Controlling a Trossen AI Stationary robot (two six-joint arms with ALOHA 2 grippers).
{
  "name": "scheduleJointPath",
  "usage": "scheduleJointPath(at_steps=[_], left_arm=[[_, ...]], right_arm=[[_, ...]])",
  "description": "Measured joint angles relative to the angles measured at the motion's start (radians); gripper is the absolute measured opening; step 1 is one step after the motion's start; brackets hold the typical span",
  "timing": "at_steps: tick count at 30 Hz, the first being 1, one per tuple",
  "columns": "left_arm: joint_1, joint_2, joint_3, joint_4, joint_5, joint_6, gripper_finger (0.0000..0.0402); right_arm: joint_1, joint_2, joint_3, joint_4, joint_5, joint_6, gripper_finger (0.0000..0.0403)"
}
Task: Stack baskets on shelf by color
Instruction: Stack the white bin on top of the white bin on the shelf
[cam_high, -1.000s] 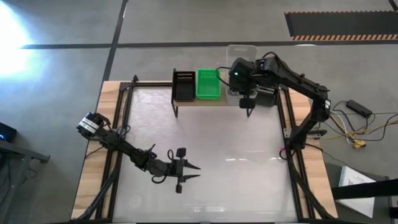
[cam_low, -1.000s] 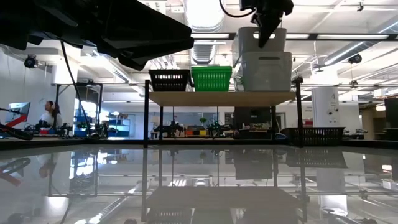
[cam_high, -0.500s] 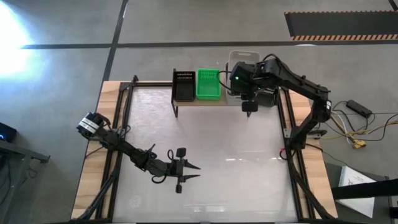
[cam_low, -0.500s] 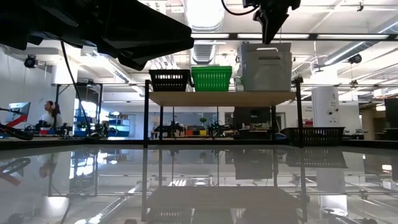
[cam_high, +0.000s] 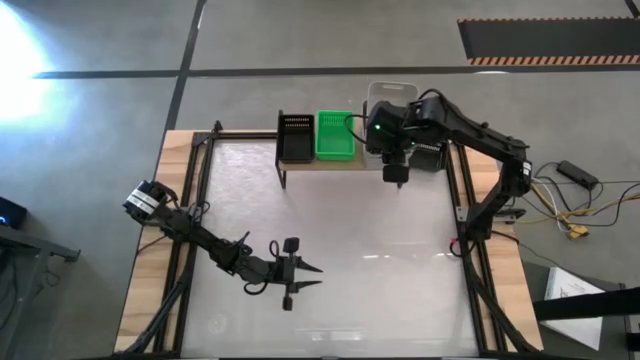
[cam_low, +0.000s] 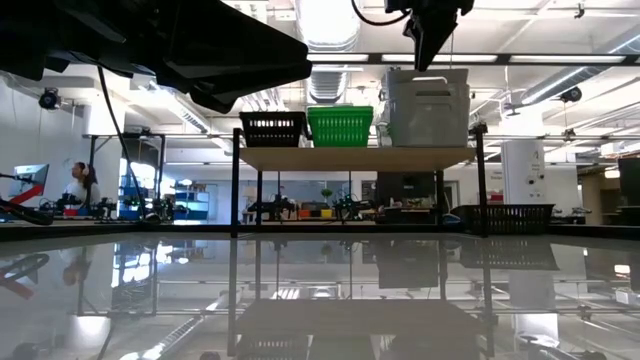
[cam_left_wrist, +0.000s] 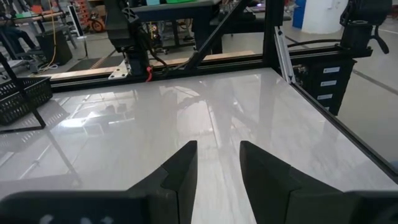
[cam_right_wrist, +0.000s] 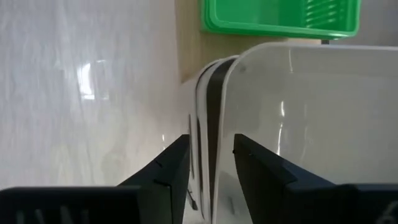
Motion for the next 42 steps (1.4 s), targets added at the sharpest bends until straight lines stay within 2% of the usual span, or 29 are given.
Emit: scheduleJointPath(at_steps=[6,12,14,27,38,42], left_arm=[[0.000,0.000,0.000,0.000,0.000,0.000,0.0105],[0.000,0.000,0.000,0.000,0.000,0.000,0.0105],[0.000,0.000,0.000,0.000,0.000,0.000,0.0105],[0.000,0.000,0.000,0.000,0.000,0.000,0.0105],[0.000,0.000,0.000,0.000,0.000,0.000,0.0105],[0.000,0.000,0.000,0.000,0.000,0.000,0.0105]], right_arm=[[-0.001,0.003,-0.054,0.044,0.007,-0.027,0.0106],[-0.001,0.002,-0.048,0.041,0.009,-0.045,0.0026],[0.003,0.000,-0.030,0.037,0.011,-0.045,0.0015],[0.061,-0.007,0.095,-0.038,0.003,-0.030,0.0013],[0.064,0.008,0.067,-0.040,0.008,-0.008,0.0014],[0.064,0.008,0.048,-0.040,0.012,0.014,0.0040]])
